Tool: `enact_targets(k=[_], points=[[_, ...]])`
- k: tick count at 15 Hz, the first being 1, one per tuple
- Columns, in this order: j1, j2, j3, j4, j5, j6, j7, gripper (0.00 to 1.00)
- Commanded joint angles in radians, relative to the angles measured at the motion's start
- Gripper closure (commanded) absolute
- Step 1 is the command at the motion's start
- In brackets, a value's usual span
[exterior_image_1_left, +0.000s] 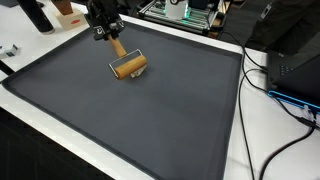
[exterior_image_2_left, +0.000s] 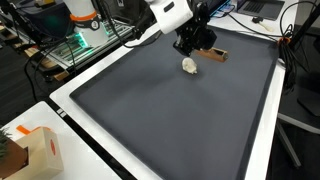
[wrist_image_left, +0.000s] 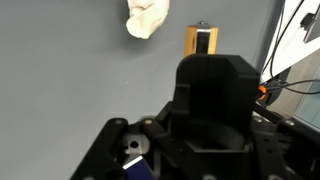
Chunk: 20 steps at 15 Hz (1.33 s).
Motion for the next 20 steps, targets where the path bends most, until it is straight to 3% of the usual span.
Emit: enact_targets(k=[1, 20], points=[[-0.020, 0.008, 0.017, 0.007, 0.016, -0.025, 0.044, 0.77], [-0.045, 0.067, 0.023, 0.027, 0.055, -0.194, 0.124, 0.77]])
